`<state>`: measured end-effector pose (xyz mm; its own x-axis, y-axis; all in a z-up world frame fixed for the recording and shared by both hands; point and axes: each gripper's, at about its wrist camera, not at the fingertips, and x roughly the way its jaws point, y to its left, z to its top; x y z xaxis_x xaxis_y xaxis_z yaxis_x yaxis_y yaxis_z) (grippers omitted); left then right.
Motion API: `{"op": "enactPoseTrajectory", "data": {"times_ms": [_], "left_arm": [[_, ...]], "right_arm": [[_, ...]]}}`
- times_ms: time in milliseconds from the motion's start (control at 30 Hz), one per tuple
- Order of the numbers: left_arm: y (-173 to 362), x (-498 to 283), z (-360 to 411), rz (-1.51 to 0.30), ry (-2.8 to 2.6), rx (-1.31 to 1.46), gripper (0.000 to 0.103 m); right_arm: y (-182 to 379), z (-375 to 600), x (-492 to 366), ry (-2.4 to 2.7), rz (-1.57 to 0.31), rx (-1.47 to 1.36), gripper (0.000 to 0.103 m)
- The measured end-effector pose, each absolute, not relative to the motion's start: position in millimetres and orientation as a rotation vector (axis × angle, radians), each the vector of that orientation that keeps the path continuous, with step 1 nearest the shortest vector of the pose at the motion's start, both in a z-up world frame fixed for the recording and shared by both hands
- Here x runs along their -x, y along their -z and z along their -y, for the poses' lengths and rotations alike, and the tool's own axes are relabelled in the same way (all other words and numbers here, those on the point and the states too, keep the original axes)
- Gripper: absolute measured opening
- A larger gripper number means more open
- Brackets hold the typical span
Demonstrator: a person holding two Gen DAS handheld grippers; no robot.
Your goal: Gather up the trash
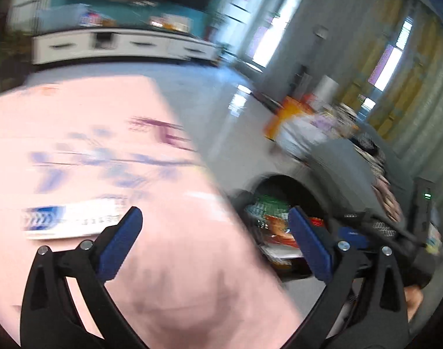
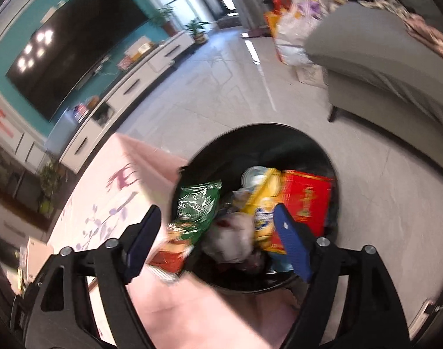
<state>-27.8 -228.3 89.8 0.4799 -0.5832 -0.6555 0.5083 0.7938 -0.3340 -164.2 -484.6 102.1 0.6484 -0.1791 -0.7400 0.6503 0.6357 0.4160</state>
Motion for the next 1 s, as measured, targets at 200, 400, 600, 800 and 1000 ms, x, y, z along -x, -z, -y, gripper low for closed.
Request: {"op": "enactPoseTrajectory", "data": {"times_ms": [200,400,600,800,1000], "left_arm": [[-90.4,-10.5,75.2,-0.838,0.302,0.156,0.1],[-71.1,-43.0,-76.6,-0.796,0.014,0.409,0.1],[-51.0,-87.7,-136.4,-0.857,0.006,0.503,0.1],[-17.0,-107.4,-165.6,-0.92,0.022,0.646,0.1],[-0.2,-114.4,-166.0,-0.943,0.056,0.669,0.1]], "right_arm": [[-116.1,409.6,104.2,0.35,-0.758,-0.645,0.093],[-103.9,299.0,15.7,0.042,-0.895,-0.419,0.094],[-89.5,216.3,-44.7,-0.081,-0.939,0.073,0.094],[-52.7,179.8,-76.0,-0.234,-1.025,0.292,0.094],[-35.1,187.0,-82.7,-0.335,-1.107,0.177,0.094]]}}
